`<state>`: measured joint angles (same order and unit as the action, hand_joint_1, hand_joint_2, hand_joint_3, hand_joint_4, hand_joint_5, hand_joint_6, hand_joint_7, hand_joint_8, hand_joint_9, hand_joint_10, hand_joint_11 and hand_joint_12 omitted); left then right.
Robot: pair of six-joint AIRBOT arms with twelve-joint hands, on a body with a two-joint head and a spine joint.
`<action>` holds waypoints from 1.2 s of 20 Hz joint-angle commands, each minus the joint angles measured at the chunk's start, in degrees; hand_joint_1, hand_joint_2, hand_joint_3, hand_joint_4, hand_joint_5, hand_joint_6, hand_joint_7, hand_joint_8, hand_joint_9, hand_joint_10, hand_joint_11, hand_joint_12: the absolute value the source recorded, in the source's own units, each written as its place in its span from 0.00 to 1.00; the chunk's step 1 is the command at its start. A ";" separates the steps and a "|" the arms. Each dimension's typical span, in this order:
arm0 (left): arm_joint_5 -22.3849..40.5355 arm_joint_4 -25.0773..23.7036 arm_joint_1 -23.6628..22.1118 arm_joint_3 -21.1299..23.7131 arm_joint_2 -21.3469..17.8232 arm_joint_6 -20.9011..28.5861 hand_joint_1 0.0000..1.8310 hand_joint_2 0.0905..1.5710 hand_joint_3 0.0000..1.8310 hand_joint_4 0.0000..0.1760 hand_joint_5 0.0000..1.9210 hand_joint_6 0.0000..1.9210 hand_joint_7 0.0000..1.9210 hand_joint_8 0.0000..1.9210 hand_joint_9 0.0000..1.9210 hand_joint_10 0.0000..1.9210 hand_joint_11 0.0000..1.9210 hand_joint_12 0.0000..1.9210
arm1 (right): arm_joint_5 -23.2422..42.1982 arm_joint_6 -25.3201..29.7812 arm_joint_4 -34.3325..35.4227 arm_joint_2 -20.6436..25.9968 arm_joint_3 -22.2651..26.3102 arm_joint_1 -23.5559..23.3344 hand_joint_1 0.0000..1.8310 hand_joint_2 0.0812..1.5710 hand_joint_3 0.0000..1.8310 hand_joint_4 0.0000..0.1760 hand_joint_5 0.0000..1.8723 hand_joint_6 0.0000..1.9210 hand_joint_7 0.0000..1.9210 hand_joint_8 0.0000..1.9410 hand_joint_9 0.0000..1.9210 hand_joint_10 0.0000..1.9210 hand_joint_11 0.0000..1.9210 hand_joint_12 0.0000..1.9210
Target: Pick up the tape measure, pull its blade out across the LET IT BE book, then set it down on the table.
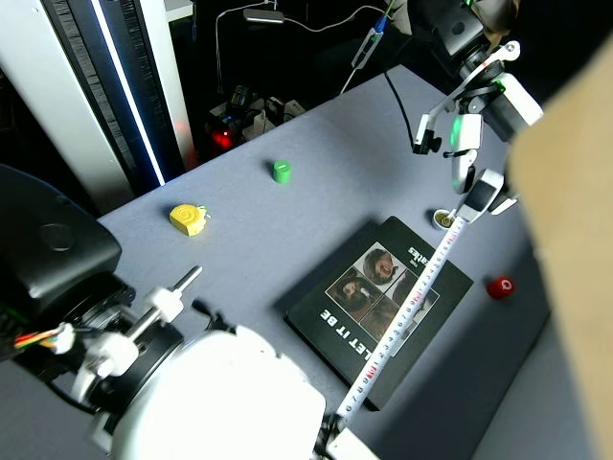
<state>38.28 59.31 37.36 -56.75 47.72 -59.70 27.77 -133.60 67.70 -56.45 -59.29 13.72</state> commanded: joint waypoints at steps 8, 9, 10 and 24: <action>-0.97 -6.64 1.57 -5.59 0.60 4.11 0.75 0.68 0.00 0.00 0.56 0.36 0.51 0.48 0.50 0.63 0.44 0.49 | 2.49 0.06 -2.79 1.41 6.71 -2.23 0.08 0.60 0.00 0.03 0.00 0.00 0.00 0.00 0.00 0.00 0.00 0.10; -1.79 -8.03 2.20 -6.58 0.75 4.92 0.75 0.68 0.00 0.00 0.55 0.36 0.51 0.48 0.49 0.63 0.44 0.49 | 2.67 -0.24 -2.79 1.60 8.13 -2.65 0.08 0.61 0.00 0.02 0.00 0.00 0.00 0.00 0.00 0.00 0.00 0.10; -2.38 -9.12 3.26 -7.80 1.06 5.72 0.75 0.68 0.00 0.00 0.56 0.36 0.51 0.48 0.50 0.63 0.44 0.49 | 2.68 -0.27 -2.79 1.91 9.74 -3.04 0.07 0.61 0.00 0.01 0.00 0.00 0.00 0.00 0.00 0.00 0.00 0.10; -1.34 -13.70 9.19 -17.18 2.74 9.50 0.75 0.68 0.00 0.00 0.55 0.36 0.50 0.51 0.49 0.66 0.43 0.52 | -4.38 2.23 -0.11 6.94 18.47 -6.34 0.07 0.62 0.00 0.00 0.01 0.00 0.00 0.00 0.00 0.00 0.00 0.16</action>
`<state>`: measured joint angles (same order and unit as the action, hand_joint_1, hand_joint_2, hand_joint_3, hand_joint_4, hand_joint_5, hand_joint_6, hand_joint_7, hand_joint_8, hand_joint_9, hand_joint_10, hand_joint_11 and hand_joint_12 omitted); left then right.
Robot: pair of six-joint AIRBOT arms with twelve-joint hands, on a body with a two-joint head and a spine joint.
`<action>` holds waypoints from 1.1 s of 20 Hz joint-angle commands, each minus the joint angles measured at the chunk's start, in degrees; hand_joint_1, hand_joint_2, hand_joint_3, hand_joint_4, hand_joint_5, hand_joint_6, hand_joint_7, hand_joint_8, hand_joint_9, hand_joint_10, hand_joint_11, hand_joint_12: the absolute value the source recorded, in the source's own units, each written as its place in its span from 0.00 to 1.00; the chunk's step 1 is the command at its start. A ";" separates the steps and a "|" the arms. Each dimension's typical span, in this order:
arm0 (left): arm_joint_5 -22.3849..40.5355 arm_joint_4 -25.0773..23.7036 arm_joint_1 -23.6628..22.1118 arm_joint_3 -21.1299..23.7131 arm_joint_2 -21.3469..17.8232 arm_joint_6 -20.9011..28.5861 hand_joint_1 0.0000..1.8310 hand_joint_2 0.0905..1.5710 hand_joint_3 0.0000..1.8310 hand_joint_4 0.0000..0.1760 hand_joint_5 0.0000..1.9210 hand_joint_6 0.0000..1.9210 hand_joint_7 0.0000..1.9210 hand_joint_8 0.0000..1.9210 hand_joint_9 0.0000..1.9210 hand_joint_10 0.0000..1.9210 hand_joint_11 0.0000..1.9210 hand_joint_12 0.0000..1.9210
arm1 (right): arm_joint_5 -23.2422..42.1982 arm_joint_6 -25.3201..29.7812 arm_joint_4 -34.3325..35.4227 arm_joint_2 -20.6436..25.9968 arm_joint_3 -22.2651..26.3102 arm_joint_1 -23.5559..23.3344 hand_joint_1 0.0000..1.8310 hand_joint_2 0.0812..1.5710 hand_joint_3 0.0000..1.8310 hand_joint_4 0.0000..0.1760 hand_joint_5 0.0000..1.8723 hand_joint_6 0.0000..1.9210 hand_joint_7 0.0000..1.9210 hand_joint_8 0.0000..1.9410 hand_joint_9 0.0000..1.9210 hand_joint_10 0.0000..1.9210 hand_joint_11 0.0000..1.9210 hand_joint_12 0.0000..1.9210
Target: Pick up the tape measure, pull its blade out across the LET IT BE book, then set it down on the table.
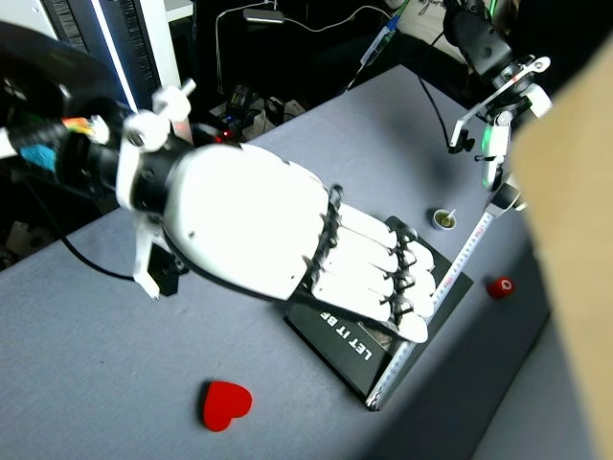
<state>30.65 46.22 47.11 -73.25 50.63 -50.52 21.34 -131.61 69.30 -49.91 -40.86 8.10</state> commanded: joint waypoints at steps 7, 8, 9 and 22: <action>6.55 -6.95 3.14 -1.95 1.14 5.42 0.75 0.68 0.00 0.00 0.54 0.36 0.50 0.51 0.49 0.65 0.43 0.52 | -1.69 0.19 -0.39 1.61 0.04 -1.54 0.07 0.62 0.00 0.00 0.01 0.00 0.01 0.00 0.00 0.00 0.00 0.18; 6.55 -6.97 3.41 -1.88 1.22 5.42 0.75 0.68 0.00 0.00 0.54 0.36 0.50 0.50 0.49 0.65 0.43 0.51 | -2.26 0.18 -0.39 1.61 0.04 -1.62 0.07 0.63 0.00 0.00 0.01 0.00 0.01 0.00 0.00 0.00 0.00 0.18; 6.64 -6.99 3.83 -1.85 1.31 5.42 0.75 0.68 0.00 0.00 0.54 0.37 0.50 0.51 0.48 0.65 0.43 0.51 | -2.96 0.18 -0.39 1.61 0.05 -1.70 0.07 0.63 0.00 0.00 0.01 0.00 0.01 0.00 0.00 0.00 0.00 0.18; 7.67 -8.17 5.07 -2.12 1.69 4.91 0.75 0.68 0.00 0.00 0.56 0.36 0.50 0.49 0.49 0.64 0.45 0.48 | -2.75 0.18 -0.39 1.52 0.15 -1.72 0.07 0.63 0.00 0.00 0.03 0.00 0.03 0.00 0.01 0.00 0.00 0.20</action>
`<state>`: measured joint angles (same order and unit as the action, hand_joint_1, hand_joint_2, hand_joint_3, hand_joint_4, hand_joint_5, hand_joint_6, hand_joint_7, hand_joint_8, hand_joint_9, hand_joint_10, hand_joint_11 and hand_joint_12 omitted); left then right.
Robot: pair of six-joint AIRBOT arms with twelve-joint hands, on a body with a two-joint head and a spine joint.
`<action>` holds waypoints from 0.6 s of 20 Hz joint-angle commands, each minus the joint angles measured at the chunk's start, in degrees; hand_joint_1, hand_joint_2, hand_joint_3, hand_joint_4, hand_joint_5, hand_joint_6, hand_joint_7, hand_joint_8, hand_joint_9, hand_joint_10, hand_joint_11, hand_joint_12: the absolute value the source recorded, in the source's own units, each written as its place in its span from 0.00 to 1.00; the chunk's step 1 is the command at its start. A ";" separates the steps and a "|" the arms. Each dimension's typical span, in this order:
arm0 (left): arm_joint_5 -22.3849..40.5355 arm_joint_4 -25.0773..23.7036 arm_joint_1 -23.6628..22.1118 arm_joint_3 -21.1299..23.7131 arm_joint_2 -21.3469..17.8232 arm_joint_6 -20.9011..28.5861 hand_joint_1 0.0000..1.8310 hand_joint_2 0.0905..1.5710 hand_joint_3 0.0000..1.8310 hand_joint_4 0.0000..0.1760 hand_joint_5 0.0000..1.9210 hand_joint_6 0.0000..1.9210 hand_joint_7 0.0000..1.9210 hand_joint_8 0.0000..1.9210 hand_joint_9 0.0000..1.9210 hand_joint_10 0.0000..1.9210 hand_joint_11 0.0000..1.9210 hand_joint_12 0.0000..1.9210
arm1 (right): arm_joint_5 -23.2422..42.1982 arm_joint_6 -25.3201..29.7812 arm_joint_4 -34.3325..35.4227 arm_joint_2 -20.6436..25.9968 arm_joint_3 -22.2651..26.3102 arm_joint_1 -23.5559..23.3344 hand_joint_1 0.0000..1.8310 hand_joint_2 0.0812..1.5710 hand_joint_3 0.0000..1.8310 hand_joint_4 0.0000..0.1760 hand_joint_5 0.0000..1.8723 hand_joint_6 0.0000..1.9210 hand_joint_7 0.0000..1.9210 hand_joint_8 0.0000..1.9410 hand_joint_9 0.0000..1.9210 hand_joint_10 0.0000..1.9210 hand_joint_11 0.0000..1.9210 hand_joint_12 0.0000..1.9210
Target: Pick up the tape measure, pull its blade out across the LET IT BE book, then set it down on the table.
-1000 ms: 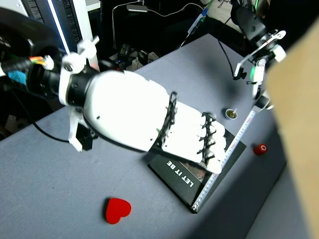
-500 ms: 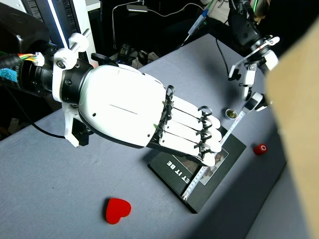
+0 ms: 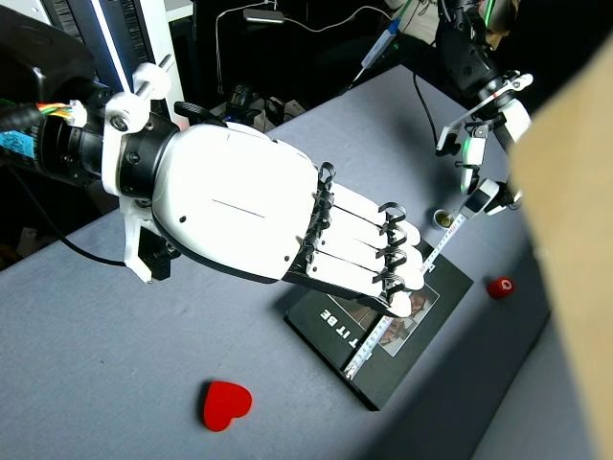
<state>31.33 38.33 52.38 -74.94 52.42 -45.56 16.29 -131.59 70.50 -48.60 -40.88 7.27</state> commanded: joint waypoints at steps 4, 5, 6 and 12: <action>7.22 -0.04 -0.09 -0.29 -0.18 -0.05 0.75 0.68 0.00 0.00 0.56 0.36 0.50 0.50 0.49 0.64 0.44 0.48 | 2.30 0.14 -1.60 0.20 0.21 -0.89 0.06 0.64 0.00 0.00 0.02 0.00 0.03 0.00 0.01 0.00 0.00 0.21; 7.22 -0.02 -0.06 -0.20 -0.26 -0.05 0.75 0.68 0.00 0.00 0.56 0.36 0.50 0.50 0.49 0.64 0.44 0.48 | 2.30 0.14 -1.60 0.20 0.23 -0.88 0.06 0.64 0.00 0.00 0.02 0.00 0.03 0.00 0.01 0.00 0.00 0.21; 7.27 -0.02 -0.05 -0.14 -0.30 -0.05 0.75 0.68 0.00 0.00 0.56 0.36 0.50 0.50 0.49 0.64 0.44 0.48 | 2.30 0.14 -1.60 0.20 0.24 -0.88 0.06 0.64 0.00 0.00 0.02 0.00 0.03 0.00 0.01 0.00 0.00 0.21; 9.54 2.90 -1.79 3.32 -1.13 -1.40 0.75 0.68 0.00 0.00 0.56 0.37 0.50 0.49 0.49 0.63 0.44 0.48 | 1.93 0.08 -1.62 0.18 0.25 -0.88 0.05 0.65 0.00 0.00 0.03 0.00 0.03 0.00 0.01 0.00 0.00 0.23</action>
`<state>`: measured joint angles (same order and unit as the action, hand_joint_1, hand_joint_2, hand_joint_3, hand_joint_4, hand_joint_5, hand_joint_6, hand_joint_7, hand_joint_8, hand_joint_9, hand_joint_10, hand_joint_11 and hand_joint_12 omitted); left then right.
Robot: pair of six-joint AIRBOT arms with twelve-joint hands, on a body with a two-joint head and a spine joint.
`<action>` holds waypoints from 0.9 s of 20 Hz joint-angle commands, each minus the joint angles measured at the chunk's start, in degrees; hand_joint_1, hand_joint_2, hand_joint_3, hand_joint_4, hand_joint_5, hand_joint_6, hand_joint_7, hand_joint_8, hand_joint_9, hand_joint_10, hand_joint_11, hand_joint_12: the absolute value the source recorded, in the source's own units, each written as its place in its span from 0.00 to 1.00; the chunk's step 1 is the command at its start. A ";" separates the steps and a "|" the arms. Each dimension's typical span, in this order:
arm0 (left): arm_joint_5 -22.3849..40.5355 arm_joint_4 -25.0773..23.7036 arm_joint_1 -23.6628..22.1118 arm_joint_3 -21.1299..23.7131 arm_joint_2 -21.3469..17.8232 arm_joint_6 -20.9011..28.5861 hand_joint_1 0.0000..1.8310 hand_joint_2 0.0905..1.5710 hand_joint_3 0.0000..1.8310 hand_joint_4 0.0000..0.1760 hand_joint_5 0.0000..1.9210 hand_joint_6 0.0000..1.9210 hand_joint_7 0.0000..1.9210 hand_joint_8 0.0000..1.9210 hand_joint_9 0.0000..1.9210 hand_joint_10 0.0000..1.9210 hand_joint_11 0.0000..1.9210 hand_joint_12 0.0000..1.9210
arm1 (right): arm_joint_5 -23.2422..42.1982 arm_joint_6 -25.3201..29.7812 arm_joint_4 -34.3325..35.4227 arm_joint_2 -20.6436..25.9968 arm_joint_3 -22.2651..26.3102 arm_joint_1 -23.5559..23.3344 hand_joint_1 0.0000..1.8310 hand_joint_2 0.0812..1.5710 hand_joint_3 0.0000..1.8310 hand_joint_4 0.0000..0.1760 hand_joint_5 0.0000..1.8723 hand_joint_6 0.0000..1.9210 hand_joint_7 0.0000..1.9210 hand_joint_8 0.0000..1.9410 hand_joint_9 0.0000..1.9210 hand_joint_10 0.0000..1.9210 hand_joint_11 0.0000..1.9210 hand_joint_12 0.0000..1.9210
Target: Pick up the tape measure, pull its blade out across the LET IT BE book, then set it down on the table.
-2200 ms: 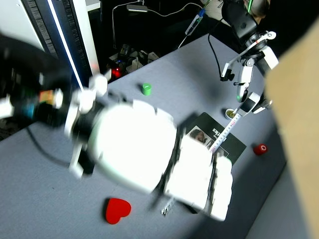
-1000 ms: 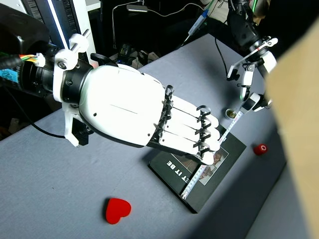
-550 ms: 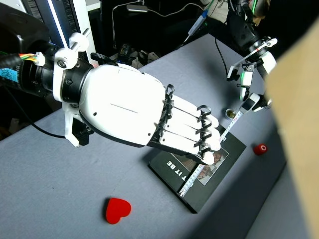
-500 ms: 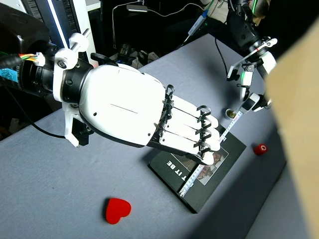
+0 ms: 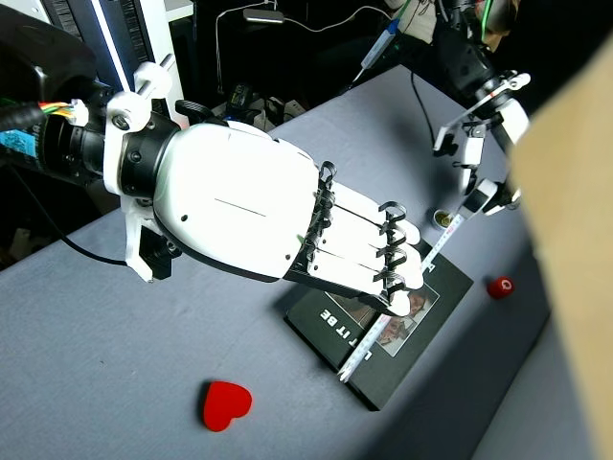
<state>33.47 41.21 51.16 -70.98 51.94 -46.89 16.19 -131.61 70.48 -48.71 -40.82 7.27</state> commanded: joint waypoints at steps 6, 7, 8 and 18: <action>8.23 3.63 -6.69 5.90 -2.93 -7.41 0.75 0.68 0.00 0.00 0.55 0.37 0.49 0.50 0.49 0.64 0.44 0.49 | 1.83 0.11 -1.60 0.23 0.21 -0.90 0.05 0.65 0.00 0.00 0.03 0.00 0.03 0.00 0.01 0.00 0.00 0.23; 7.49 4.64 -8.00 7.34 -3.73 -9.10 0.75 0.68 0.00 0.00 0.56 0.37 0.49 0.50 0.49 0.64 0.44 0.49 | 1.81 0.11 -1.60 0.22 0.22 -0.90 0.05 0.65 0.00 0.00 0.03 0.00 0.03 0.00 0.01 0.00 0.00 0.22; 6.48 5.65 -8.98 9.00 -4.83 -10.92 0.75 0.68 0.00 0.00 0.56 0.37 0.49 0.51 0.49 0.64 0.44 0.49 | 1.78 0.11 -1.60 0.21 0.24 -0.87 0.05 0.65 0.00 0.00 0.03 0.00 0.04 0.00 0.01 0.00 0.00 0.22; 10.17 15.01 -9.78 24.08 -14.87 -13.93 0.75 0.67 0.00 0.00 0.56 0.36 0.51 0.49 0.51 0.61 0.44 0.49 | 1.83 0.11 -1.60 0.22 0.28 -0.77 0.05 0.65 0.00 0.00 0.04 0.00 0.04 0.00 0.02 0.00 0.00 0.26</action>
<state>37.52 58.02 41.91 -46.13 37.36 -61.49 15.79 -131.63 70.46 -48.71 -40.75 7.27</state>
